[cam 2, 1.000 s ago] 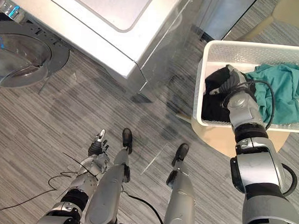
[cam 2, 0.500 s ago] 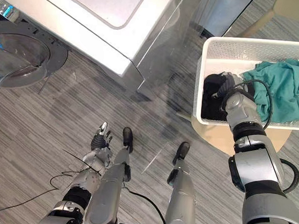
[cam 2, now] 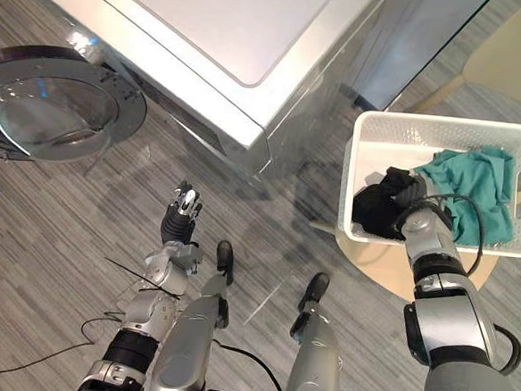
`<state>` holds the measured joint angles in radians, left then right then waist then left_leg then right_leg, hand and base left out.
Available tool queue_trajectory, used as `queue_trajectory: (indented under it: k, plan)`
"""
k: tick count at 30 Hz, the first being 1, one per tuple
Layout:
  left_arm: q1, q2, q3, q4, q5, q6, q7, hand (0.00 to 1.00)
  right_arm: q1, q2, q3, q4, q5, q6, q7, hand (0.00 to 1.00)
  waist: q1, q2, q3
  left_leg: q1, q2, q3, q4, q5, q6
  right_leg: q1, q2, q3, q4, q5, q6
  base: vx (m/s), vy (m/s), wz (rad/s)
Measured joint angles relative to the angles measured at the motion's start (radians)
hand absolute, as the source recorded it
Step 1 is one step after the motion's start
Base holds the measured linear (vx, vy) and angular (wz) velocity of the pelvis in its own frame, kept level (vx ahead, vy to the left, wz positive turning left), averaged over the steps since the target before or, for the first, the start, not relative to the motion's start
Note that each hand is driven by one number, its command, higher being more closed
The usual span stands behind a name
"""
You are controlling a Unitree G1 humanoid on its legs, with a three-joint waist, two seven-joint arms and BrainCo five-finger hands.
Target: Pick up the laundry basket with both hands and put the clothes into the washing machine.
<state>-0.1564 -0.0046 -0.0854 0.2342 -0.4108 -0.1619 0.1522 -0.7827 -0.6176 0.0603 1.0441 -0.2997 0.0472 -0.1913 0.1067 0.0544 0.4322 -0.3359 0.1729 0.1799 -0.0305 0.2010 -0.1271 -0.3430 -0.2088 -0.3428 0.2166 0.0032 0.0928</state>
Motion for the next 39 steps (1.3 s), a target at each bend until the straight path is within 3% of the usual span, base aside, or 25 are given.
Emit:
queue_trajectory:
  k: [3, 8, 13, 15, 19, 24, 27, 30, 35, 39]
  plan:
    - [0.059, 0.039, -0.032, -0.026, 0.059, 0.003, -0.019, 0.00, 0.061, 0.000, -0.118, -0.088, 0.024, 0.008, -0.028, 1.00, -0.011, -0.001, -0.009, 0.059, 0.003, 0.011, 0.001, -0.021, 0.020, 0.051, 0.017, 0.004, 0.006, -0.006, -0.001, -0.04, -0.002, -0.09]
    - [0.213, 0.114, -0.082, -0.155, 0.131, 0.022, -0.071, 0.00, 0.218, 0.028, -0.227, -0.473, 0.014, 0.024, -0.059, 1.00, -0.017, -0.014, -0.113, 0.128, 0.019, 0.044, 0.017, -0.062, 0.015, 0.133, 0.052, 0.052, -0.089, 0.019, 0.014, 0.03, -0.008, -0.29]
    - [0.295, 0.198, -0.116, -0.330, 0.147, 0.041, -0.160, 0.00, 0.413, 0.170, -0.349, -0.865, -0.040, 0.043, -0.075, 1.00, -0.061, -0.061, -0.238, 0.217, 0.034, 0.072, 0.049, -0.118, 0.000, 0.237, 0.069, 0.077, -0.134, 0.024, 0.010, 0.11, -0.012, -0.20]
    - [0.327, 0.202, -0.116, -0.366, 0.146, 0.042, -0.163, 0.00, 0.468, 0.208, -0.372, -0.967, -0.070, 0.044, -0.076, 1.00, -0.069, -0.066, -0.264, 0.256, 0.033, 0.082, 0.048, -0.131, -0.005, 0.269, 0.069, 0.088, -0.138, 0.022, 0.013, 0.09, 0.011, -0.15]
    - [0.270, 0.211, -0.220, -0.435, 0.146, 0.041, -0.184, 0.00, 0.484, 0.266, -0.375, -1.106, -0.093, 0.036, -0.068, 1.00, -0.072, -0.070, -0.320, 0.322, 0.028, 0.123, 0.024, -0.141, -0.005, 0.304, 0.069, 0.126, -0.151, 0.019, 0.017, 0.02, 0.026, -0.24]
    - [0.091, 0.169, -0.347, -0.413, 0.192, 0.031, -0.192, 0.00, 0.534, 0.302, -0.325, -1.236, -0.029, -0.044, -0.047, 1.00, -0.104, -0.080, -0.391, 0.401, 0.023, 0.175, -0.020, -0.140, -0.005, 0.329, 0.074, 0.172, -0.153, 0.019, 0.019, 0.03, 0.014, -0.30]
    - [-0.043, 0.158, -0.411, -0.327, 0.310, 0.015, -0.166, 0.00, 0.567, 0.333, -0.266, -1.308, 0.063, -0.095, -0.013, 1.00, -0.147, -0.089, -0.413, 0.439, 0.018, 0.194, -0.041, -0.139, -0.005, 0.346, 0.076, 0.195, -0.155, 0.019, 0.020, 0.02, 0.016, -0.17]
    - [-0.095, 0.140, -0.446, -0.299, 0.386, 0.001, -0.147, 0.00, 0.610, 0.339, -0.221, -1.360, 0.125, -0.134, 0.017, 1.00, -0.152, -0.091, -0.419, 0.450, 0.016, 0.213, -0.062, -0.137, -0.008, 0.339, 0.081, 0.213, -0.157, 0.020, 0.021, 0.00, 0.007, -0.20]
    - [-0.107, 0.139, -0.471, -0.298, 0.388, -0.004, -0.143, 0.00, 0.625, 0.339, -0.169, -1.371, 0.200, -0.155, 0.047, 1.00, -0.152, -0.081, -0.426, 0.442, 0.018, 0.212, -0.064, -0.132, -0.011, 0.336, 0.086, 0.218, -0.179, 0.027, 0.025, 0.02, -0.005, -0.02]
    - [-0.116, 0.140, -0.489, -0.298, 0.386, -0.023, -0.127, 0.00, 0.629, 0.339, -0.128, -1.371, 0.339, -0.185, 0.088, 1.00, -0.151, -0.078, -0.427, 0.437, 0.018, 0.211, -0.063, -0.132, -0.011, 0.336, 0.087, 0.217, -0.187, 0.031, 0.024, 0.05, -0.001, 0.01]
